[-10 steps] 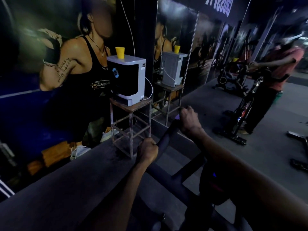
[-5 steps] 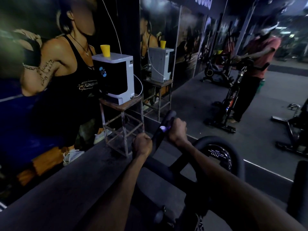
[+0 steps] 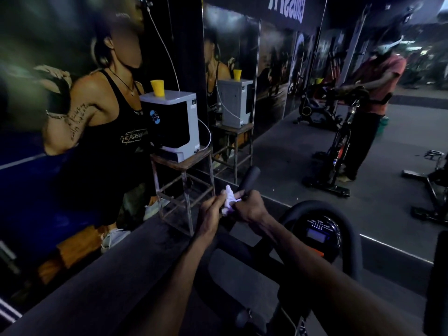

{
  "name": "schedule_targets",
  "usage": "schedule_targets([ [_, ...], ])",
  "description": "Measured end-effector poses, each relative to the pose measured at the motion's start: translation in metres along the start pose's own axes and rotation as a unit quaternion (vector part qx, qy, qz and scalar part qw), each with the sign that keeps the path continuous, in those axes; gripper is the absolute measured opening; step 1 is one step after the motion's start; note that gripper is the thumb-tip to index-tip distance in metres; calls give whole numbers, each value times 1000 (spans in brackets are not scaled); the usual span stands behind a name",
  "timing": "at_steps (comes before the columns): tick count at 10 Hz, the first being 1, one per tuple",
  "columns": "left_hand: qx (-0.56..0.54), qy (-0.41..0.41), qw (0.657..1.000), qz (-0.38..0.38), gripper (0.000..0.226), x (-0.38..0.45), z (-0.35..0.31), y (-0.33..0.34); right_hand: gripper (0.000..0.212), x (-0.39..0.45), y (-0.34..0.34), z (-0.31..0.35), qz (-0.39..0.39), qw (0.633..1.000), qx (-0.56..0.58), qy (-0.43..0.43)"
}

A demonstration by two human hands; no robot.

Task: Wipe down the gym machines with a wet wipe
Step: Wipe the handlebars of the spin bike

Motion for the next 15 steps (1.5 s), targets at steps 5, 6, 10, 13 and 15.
schedule_targets([
  [5, 131, 64, 989, -7, 21, 85, -51, 51, 23, -68, 30, 0, -45, 981, -173, -76],
  [6, 226, 97, 966, 74, 29, 85, -51, 79, 25, -63, 30, -3, -36, 979, -188, -66],
  [10, 201, 33, 974, 101, 18, 118, -17, 90, 24, -58, 33, -2, -12, 984, -166, -63],
  [13, -10, -163, 968, 191, 46, 96, 20, 96, 29, -58, 36, 1, -15, 977, -197, -75],
  [15, -34, -154, 960, 233, 52, 98, 17, 108, 29, -58, 36, 2, -21, 975, -203, -84],
])
Point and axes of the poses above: each hand's wrist, its own x-axis towards the middle knuckle, its own y-axis out of the palm, z = x × y, the point moved 9 cm from there along x, towards the middle knuckle, and after that the axes turned 6 degrees about y, right-handed, at the moved point
